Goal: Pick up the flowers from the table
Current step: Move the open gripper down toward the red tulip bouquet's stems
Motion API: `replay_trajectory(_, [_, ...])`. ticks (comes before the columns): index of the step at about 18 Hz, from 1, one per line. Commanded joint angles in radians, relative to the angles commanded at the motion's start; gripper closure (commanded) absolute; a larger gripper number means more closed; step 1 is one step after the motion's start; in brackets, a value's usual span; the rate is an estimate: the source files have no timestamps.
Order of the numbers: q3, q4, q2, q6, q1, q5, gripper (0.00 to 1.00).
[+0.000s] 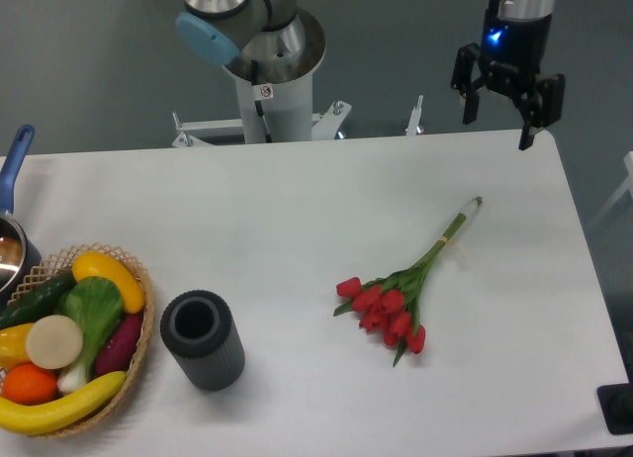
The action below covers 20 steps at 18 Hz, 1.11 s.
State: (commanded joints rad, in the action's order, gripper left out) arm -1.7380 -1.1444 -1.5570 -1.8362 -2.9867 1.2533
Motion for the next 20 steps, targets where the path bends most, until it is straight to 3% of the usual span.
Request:
replay_trajectory(5, [-0.017,0.026,0.011,0.008,0.005,0.002,0.00])
replay_trajectory(10, [-0.047,0.035,0.020,0.110,0.011,0.000,0.00])
replay_trajectory(13, [-0.104,0.136,0.023,0.129,0.028,0.000,0.00])
replay_trajectory(15, [-0.161,0.213,0.025,0.225,0.044,0.000,0.00])
replay_trajectory(20, [-0.169,0.226,-0.009,0.379,0.092,0.000,0.00])
